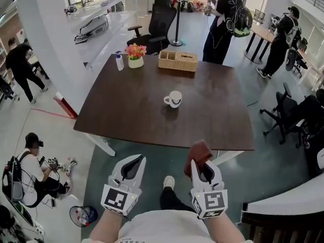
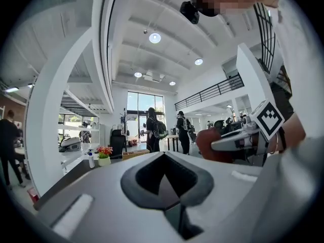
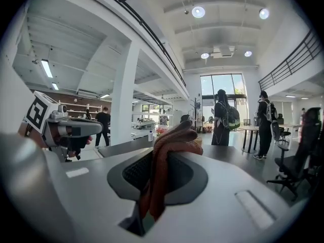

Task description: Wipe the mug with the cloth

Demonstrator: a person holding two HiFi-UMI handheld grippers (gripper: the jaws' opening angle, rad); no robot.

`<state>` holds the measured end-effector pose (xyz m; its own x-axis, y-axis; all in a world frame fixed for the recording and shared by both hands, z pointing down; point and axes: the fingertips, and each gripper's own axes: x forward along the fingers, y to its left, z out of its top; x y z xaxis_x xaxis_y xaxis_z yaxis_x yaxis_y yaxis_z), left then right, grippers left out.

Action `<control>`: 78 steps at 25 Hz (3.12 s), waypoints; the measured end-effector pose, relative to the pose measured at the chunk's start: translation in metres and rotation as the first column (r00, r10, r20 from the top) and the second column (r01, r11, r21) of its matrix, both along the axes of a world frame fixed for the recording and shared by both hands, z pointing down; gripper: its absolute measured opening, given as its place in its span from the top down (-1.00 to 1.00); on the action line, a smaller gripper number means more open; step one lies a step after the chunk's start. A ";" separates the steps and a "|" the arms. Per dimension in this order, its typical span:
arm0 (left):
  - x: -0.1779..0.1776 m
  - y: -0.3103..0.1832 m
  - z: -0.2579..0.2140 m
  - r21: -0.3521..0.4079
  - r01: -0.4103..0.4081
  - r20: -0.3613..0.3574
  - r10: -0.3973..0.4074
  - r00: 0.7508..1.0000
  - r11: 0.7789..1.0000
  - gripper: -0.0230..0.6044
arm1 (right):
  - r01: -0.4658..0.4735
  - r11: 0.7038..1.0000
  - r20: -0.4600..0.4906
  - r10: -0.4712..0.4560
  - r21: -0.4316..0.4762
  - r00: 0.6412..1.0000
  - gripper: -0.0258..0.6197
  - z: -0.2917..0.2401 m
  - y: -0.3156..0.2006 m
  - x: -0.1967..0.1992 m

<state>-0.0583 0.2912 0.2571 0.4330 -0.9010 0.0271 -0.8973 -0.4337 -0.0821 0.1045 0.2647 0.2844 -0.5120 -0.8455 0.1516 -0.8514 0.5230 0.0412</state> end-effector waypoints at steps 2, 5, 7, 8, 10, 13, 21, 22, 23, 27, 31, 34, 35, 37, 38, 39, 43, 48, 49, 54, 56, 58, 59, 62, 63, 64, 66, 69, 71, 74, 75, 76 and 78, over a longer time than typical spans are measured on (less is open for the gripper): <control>-0.002 -0.029 -0.004 -0.003 0.023 -0.013 -0.023 1.000 1.000 0.93 | 0.011 1.000 0.002 -0.011 -0.012 1.000 0.67 0.001 -0.031 0.001; -0.004 -0.071 -0.001 -0.014 0.027 -0.003 -0.027 1.000 1.000 0.93 | 0.032 0.999 0.000 -0.032 -0.022 0.999 0.67 0.005 -0.077 0.004; -0.003 -0.099 0.005 -0.030 0.031 0.011 -0.031 0.999 0.999 0.93 | 0.048 0.998 -0.003 -0.048 -0.036 0.999 0.67 0.008 -0.108 0.005; -0.003 -0.112 0.007 -0.032 0.033 0.019 -0.033 0.999 0.999 0.93 | 0.055 0.998 -0.006 -0.055 -0.042 0.998 0.67 0.010 -0.123 0.006; -0.001 -0.133 0.013 -0.035 0.033 0.032 -0.032 0.999 0.999 0.93 | 0.063 0.997 -0.016 -0.064 -0.050 0.998 0.67 0.013 -0.146 0.006; 0.002 -0.158 0.017 -0.026 0.013 0.007 -0.012 1.000 1.000 0.93 | 0.074 0.995 -0.026 -0.075 -0.062 0.997 0.67 0.017 -0.173 0.004; -0.002 -0.219 0.057 -0.111 -0.030 -0.053 0.024 0.998 0.993 0.93 | 0.113 0.983 -0.048 -0.122 -0.144 0.991 0.67 0.051 -0.226 -0.016; -0.003 -0.229 0.067 -0.143 -0.036 -0.052 0.029 0.998 0.989 0.93 | 0.119 0.981 -0.051 -0.128 -0.153 0.991 0.67 0.056 -0.233 -0.020; -0.004 -0.240 0.077 -0.171 -0.045 -0.046 0.038 0.998 0.984 0.93 | 0.122 0.979 -0.055 -0.133 -0.160 0.990 0.67 0.061 -0.241 -0.023; -0.009 -0.290 0.117 -0.205 -0.080 0.000 0.082 0.997 0.976 0.93 | 0.114 0.973 -0.067 -0.130 -0.203 0.989 0.67 0.081 -0.277 -0.031; -0.011 -0.342 0.143 -0.236 -0.132 -0.040 0.127 0.991 0.963 0.90 | 0.134 0.953 -0.062 -0.156 -0.270 0.986 0.67 0.108 -0.306 -0.039; -0.009 -0.379 0.173 -0.301 -0.191 -0.014 0.196 0.981 0.934 0.72 | 0.172 0.935 -0.063 -0.201 -0.312 0.978 0.66 0.129 -0.320 -0.049; -0.006 -0.388 0.187 -0.321 -0.217 0.010 0.233 0.973 0.922 0.61 | 0.182 0.927 -0.066 -0.215 -0.328 0.974 0.66 0.137 -0.322 -0.051; 0.001 -0.402 0.214 -0.349 -0.269 0.060 0.308 0.950 0.898 0.43 | 0.195 0.911 -0.063 -0.233 -0.362 0.970 0.66 0.151 -0.325 -0.055; 0.004 -0.407 0.225 -0.361 -0.290 0.080 0.340 0.937 0.886 0.40 | 0.199 0.905 -0.050 -0.234 -0.376 0.971 0.67 0.156 -0.327 -0.058; 0.005 -0.412 0.234 -0.369 -0.309 0.098 0.367 0.925 0.876 0.38 | 0.202 0.899 -0.031 -0.232 -0.388 0.972 0.67 0.160 -0.329 -0.063; 0.010 -0.424 0.258 -0.394 -0.390 0.144 0.475 0.868 0.832 0.38 | 0.240 0.882 -0.002 -0.264 -0.406 0.965 0.67 0.170 -0.333 -0.080; 0.016 -0.436 0.268 -0.383 -0.443 0.143 0.526 0.839 0.810 0.38 | 0.332 0.849 -0.020 -0.372 -0.412 0.928 0.67 0.187 -0.326 -0.099; 0.018 -0.436 0.270 -0.381 -0.450 0.157 0.536 0.829 0.808 0.38 | 0.354 0.839 -0.039 -0.405 -0.412 0.914 0.66 0.191 -0.323 -0.103; 0.024 -0.432 0.282 -0.383 -0.517 0.228 0.621 0.750 0.766 0.60 | 0.425 0.770 -0.117 -0.534 -0.477 0.837 0.66 0.220 -0.317 -0.129; 0.024 -0.431 0.283 -0.380 -0.537 0.219 0.638 0.738 0.753 0.66 | 0.436 0.746 -0.119 -0.560 -0.503 0.820 0.66 0.230 -0.320 -0.135; 0.025 -0.429 0.282 -0.385 -0.556 0.211 0.656 0.724 0.737 0.67 | 0.451 0.730 -0.116 -0.580 -0.514 0.806 0.66 0.234 -0.324 -0.139; 0.025 -0.427 0.282 -0.388 -0.564 0.208 0.666 0.717 0.729 0.68 | 0.464 0.722 -0.113 -0.593 -0.514 0.797 0.66 0.234 -0.326 -0.141; 0.024 -0.422 0.282 -0.399 -0.583 0.200 0.688 0.698 0.707 0.69 | 0.500 0.707 -0.132 -0.633 -0.501 0.763 0.66 0.231 -0.327 -0.144; 0.022 -0.421 0.282 -0.402 -0.587 0.200 0.693 0.692 0.702 0.69 | 0.499 0.711 -0.149 -0.636 -0.496 0.757 0.66 0.231 -0.329 -0.143; 0.021 -0.419 0.281 -0.404 -0.592 0.202 0.699 0.686 0.698 0.69 | 0.488 0.718 -0.163 -0.629 -0.497 0.760 0.66 0.233 -0.332 -0.141; 0.019 -0.416 0.281 -0.408 -0.602 0.206 0.712 0.672 0.686 0.69 | 0.448 0.729 -0.160 -0.597 -0.518 0.786 0.66 0.238 -0.341 -0.131; 0.019 -0.413 0.282 -0.410 -0.621 0.210 0.732 0.648 0.668 0.69 | 0.400 0.712 -0.083 -0.538 -0.577 0.839 0.66 0.244 -0.352 -0.118; 0.018 -0.411 0.283 -0.411 -0.631 0.213 0.743 0.635 0.658 0.70 | 0.369 0.704 -0.056 -0.501 -0.607 0.864 0.66 0.248 -0.356 -0.111; 0.017 -0.410 0.284 -0.416 -0.636 0.214 0.750 0.626 0.649 0.70 | 0.307 0.711 -0.086 -0.458 -0.633 0.885 0.66 0.256 -0.359 -0.097; 0.016 -0.410 0.284 -0.419 -0.636 0.213 0.751 0.625 0.648 0.70 | 0.284 0.715 -0.095 -0.440 -0.639 0.893 0.66 0.258 -0.361 -0.090; 0.017 -0.410 0.284 -0.422 -0.635 0.211 0.752 0.625 0.647 0.70 | 0.262 0.719 -0.103 -0.420 -0.644 0.902 0.66 0.258 -0.363 -0.083; 0.017 -0.409 0.283 -0.426 -0.633 0.206 0.751 0.627 0.646 0.70 | 0.219 0.730 -0.121 -0.383 -0.648 0.916 0.66 0.259 -0.369 -0.069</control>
<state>-0.0409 -0.1180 0.5403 0.8300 -0.2532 0.4971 -0.2511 -0.9652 -0.0723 0.0357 -0.1046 0.5434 -0.6036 -0.3350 0.7235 -0.6513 0.7305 -0.2052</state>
